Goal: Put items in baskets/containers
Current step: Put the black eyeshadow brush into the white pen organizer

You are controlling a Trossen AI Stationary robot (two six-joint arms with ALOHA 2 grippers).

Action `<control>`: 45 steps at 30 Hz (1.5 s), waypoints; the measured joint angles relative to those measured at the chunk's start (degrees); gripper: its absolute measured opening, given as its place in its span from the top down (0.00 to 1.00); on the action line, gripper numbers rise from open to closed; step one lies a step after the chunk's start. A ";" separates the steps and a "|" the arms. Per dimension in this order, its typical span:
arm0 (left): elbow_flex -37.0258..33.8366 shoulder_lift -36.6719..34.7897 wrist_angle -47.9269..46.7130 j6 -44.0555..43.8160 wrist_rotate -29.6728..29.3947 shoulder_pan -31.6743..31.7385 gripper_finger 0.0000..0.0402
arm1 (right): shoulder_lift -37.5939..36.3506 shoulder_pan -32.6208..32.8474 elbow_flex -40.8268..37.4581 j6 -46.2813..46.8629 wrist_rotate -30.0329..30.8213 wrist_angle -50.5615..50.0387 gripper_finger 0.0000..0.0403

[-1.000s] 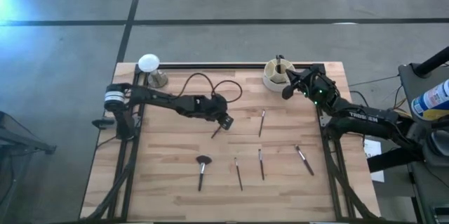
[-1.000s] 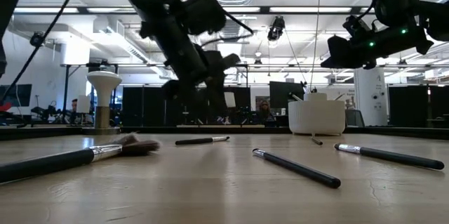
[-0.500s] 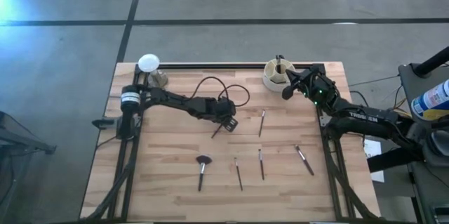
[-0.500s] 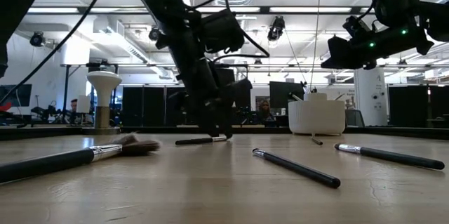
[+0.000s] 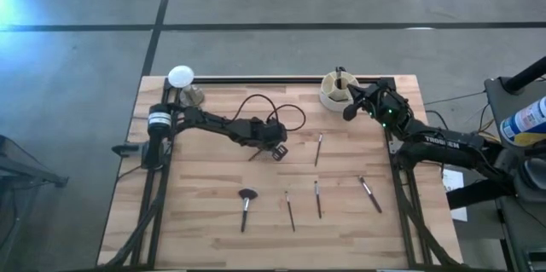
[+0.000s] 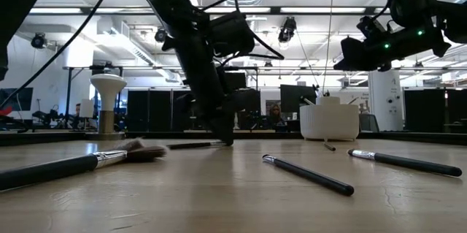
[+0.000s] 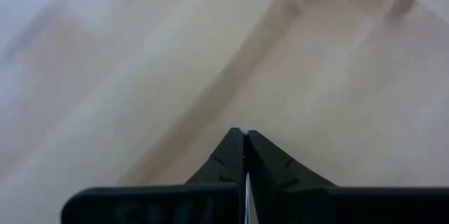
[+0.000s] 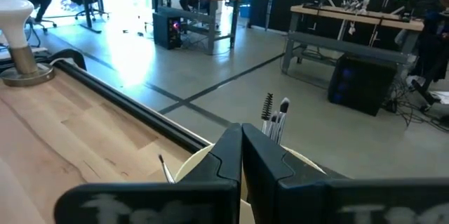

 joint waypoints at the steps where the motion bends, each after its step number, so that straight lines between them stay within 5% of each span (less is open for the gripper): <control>1: -0.40 -0.59 0.54 0.81 -1.07 0.11 0.99 | 0.01 0.00 0.35 -0.35 0.00 -0.08 0.98; 9: -13.79 -9.86 23.27 5.11 -2.16 1.13 1.00 | 0.01 0.73 5.81 -2.95 -1.57 -4.55 0.98; 16: -32.48 -15.27 66.20 7.74 9.49 6.07 1.00 | 1.27 3.01 7.42 -1.22 -4.51 -7.95 0.98; 22: -39.63 -14.31 88.97 7.38 18.26 10.29 1.00 | 5.41 5.63 6.36 6.85 -14.43 -4.92 0.98; 32: -36.22 -9.80 97.40 8.66 27.42 10.59 1.00 | 22.09 12.40 3.92 15.10 -19.45 12.87 0.95; 45: -27.21 -4.08 96.75 6.08 29.59 10.59 1.00 | 42.31 12.37 12.98 20.65 -37.24 23.73 0.67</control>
